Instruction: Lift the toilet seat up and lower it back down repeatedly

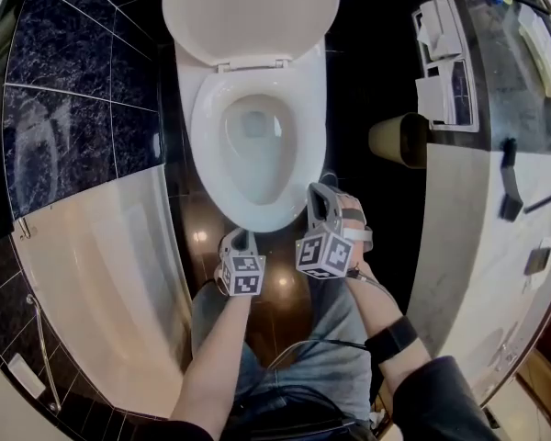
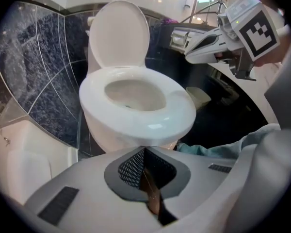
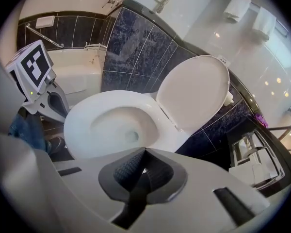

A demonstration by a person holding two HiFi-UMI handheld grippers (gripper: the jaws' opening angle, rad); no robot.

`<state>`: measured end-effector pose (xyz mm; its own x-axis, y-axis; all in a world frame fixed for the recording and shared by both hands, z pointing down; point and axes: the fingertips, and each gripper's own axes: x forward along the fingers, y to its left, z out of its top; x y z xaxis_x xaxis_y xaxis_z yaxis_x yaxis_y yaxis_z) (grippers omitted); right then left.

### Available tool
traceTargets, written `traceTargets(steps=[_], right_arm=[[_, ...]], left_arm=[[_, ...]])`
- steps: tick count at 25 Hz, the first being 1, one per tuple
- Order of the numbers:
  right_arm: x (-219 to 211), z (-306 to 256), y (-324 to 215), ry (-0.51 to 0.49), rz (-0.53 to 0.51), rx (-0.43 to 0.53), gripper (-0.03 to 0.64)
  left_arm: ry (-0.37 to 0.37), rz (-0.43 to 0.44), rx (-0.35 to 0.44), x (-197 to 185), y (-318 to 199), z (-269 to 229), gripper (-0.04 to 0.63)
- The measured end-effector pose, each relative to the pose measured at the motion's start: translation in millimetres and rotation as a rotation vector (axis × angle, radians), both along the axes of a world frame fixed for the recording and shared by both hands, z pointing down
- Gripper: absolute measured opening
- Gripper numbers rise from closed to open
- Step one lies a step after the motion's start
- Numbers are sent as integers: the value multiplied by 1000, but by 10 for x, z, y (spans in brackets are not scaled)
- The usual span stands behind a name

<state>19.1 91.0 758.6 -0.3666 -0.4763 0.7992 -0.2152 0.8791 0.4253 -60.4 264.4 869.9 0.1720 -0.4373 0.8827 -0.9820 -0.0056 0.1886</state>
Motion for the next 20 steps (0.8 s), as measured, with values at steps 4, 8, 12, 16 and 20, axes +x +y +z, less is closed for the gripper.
traceTargets(steps=[4,8,12,16,20], right_arm=[[74,84,48,8,17,-15,18],[129,60,51,7,48,-25,18],[89,-131,22,-20,68,-31,18],[42,-553,-55,-76,97,-36,18],[35,-1197,-227,-155,171,-41,20]], left_arm=[[-1,-2,-33,-20,7,117,-5],[0,-9,-31,-70,-126,22,-5],[-9,-7,20,-140,-272,-294,-5],[-22,-7,85,-255,-513,-867,-3],[-47,23,188,-412,-864,-1735,-3]])
